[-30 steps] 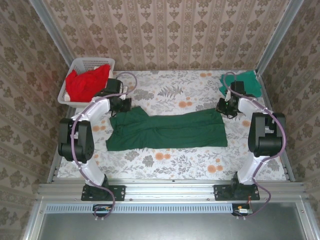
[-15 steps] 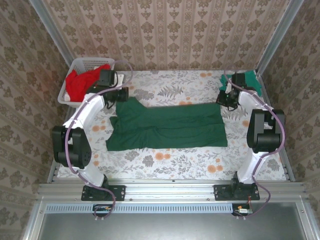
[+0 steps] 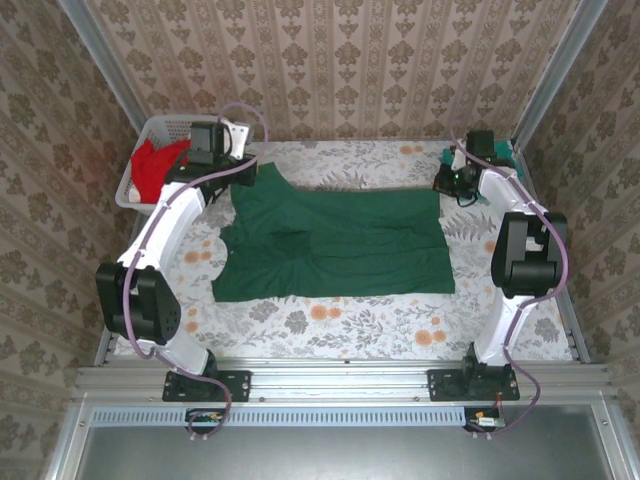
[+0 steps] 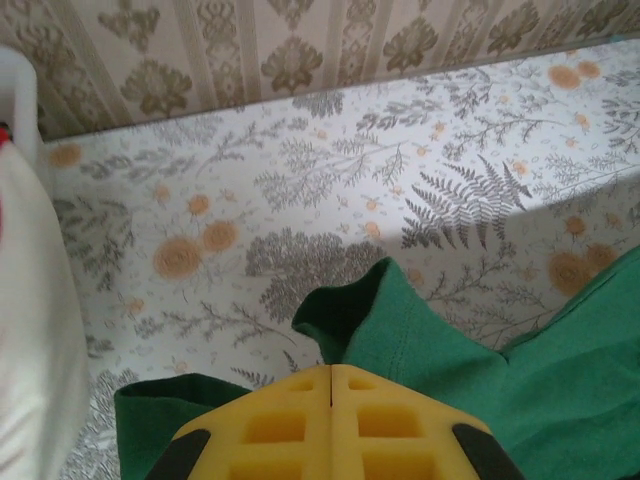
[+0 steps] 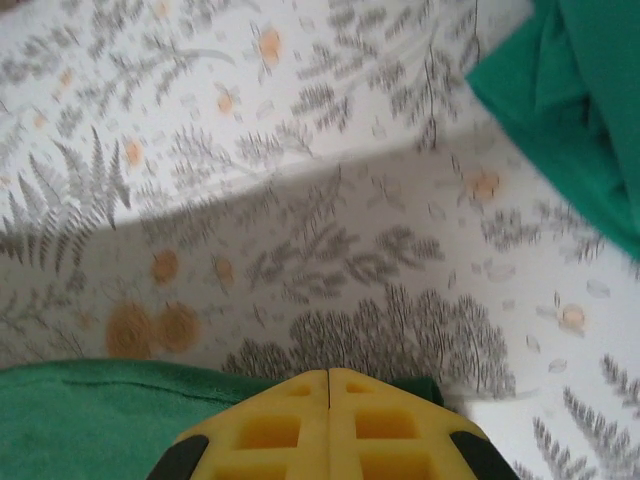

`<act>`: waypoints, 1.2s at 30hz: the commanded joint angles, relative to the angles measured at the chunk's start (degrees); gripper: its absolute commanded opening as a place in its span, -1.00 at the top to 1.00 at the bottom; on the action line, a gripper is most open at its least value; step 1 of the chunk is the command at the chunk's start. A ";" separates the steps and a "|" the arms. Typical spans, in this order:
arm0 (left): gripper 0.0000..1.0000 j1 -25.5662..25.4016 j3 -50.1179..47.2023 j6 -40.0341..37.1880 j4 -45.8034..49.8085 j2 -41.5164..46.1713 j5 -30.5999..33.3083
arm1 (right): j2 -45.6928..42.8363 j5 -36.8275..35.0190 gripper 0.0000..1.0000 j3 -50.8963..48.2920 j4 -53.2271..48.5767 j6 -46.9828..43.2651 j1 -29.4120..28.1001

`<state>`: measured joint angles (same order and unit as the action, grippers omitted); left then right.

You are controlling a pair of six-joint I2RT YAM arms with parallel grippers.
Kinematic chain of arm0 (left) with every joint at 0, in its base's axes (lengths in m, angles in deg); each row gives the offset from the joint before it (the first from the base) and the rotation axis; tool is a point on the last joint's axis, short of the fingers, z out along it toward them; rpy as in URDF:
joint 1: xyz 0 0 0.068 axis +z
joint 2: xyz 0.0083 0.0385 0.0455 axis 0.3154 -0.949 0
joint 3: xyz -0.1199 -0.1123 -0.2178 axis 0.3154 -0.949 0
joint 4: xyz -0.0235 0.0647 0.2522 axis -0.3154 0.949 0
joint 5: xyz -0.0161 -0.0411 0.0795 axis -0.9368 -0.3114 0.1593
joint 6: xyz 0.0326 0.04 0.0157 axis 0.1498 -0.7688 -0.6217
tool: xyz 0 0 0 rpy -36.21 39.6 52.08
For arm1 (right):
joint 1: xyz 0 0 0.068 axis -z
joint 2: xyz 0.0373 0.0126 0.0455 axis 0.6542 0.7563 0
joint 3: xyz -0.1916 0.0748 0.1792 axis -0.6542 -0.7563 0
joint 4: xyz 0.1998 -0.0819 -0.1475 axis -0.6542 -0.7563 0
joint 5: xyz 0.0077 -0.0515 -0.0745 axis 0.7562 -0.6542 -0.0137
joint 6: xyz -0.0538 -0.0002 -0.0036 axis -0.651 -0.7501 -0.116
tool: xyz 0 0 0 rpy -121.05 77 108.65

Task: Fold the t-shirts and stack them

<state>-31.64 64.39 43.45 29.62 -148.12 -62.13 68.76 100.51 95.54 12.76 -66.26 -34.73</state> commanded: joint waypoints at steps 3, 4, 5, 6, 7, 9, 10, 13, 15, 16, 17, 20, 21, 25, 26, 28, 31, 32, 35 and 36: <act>1.00 0.20 7.13 -4.05 -2.46 -5.55 0.61 | 4.03 0.48 1.00 4.92 -3.57 -0.57 0.85; 1.00 0.23 8.30 -3.97 -1.66 -6.57 0.31 | 4.45 0.70 1.00 5.47 -3.67 -0.43 0.89; 1.00 0.25 9.21 -3.98 -0.93 -7.26 -0.78 | 4.61 1.36 1.00 5.88 -3.91 -0.82 0.89; 1.00 0.12 8.86 -3.88 -0.76 -7.27 -0.99 | 4.64 1.86 1.00 6.01 -4.11 -1.03 0.86; 1.00 0.00 7.96 -3.83 -1.10 -6.74 -0.97 | 4.45 1.85 1.00 6.00 -4.31 -1.16 0.90; 1.00 -0.25 4.16 -3.59 -2.34 -3.93 -0.83 | 3.45 1.84 1.00 5.61 -5.16 -1.97 0.90; 1.00 -0.31 2.12 -3.20 -2.67 -2.06 -0.78 | 2.73 1.74 1.00 4.96 -5.30 -2.09 0.90; 1.00 -1.24 -7.18 -0.96 -4.64 6.78 0.60 | -0.85 3.04 1.00 0.70 -4.15 -2.45 1.10; 1.00 -2.49 -14.03 0.53 -5.58 13.54 3.25 | -4.04 3.29 1.00 -4.05 -2.54 -1.84 1.25; 1.00 -3.33 -17.01 1.14 -5.74 16.33 4.38 | -5.32 3.61 1.00 -6.15 -0.54 -1.79 1.25; 1.00 -4.27 -20.12 1.73 -5.77 19.16 5.56 | -6.33 3.69 1.00 -8.17 0.15 -1.61 1.25; 1.00 -6.68 -27.42 4.04 -5.50 25.78 10.04 | -8.35 2.76 1.00 -13.23 0.85 -1.47 1.41; 1.00 -6.92 -29.54 5.09 -5.67 27.34 10.04 | -8.76 2.38 1.00 -14.61 1.18 -1.10 1.64; 1.00 -8.07 -38.16 8.41 -6.57 33.83 10.42 | -11.42 2.50 1.00 -21.22 4.51 0.33 3.22; 1.00 -8.32 -40.08 9.20 -7.03 34.58 10.56 | -11.63 2.64 1.00 -21.75 4.90 0.82 3.91; 1.00 -8.44 -41.99 9.87 -8.51 34.27 11.15 | -11.03 3.56 1.00 -20.70 4.93 2.83 4.83; 1.00 -8.29 -38.12 9.23 -10.91 28.88 12.90 | -8.99 6.08 1.00 -15.49 5.84 5.79 4.81; 1.00 -8.05 -35.23 8.20 -12.05 25.83 13.46 | -7.96 6.48 1.00 -12.98 6.16 6.55 4.70; 1.00 -7.24 -23.45 4.32 -12.51 15.55 13.26 | -4.82 3.99 1.00 -6.10 5.52 7.55 4.48; 1.00 -6.97 -18.91 2.99 -12.07 12.04 13.83 | -3.73 3.41 1.00 -4.32 5.53 7.57 4.49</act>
<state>-39.49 35.74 49.97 22.38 -130.72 -50.35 62.58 104.62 85.38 16.06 -61.13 -30.03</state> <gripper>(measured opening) 0.054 0.067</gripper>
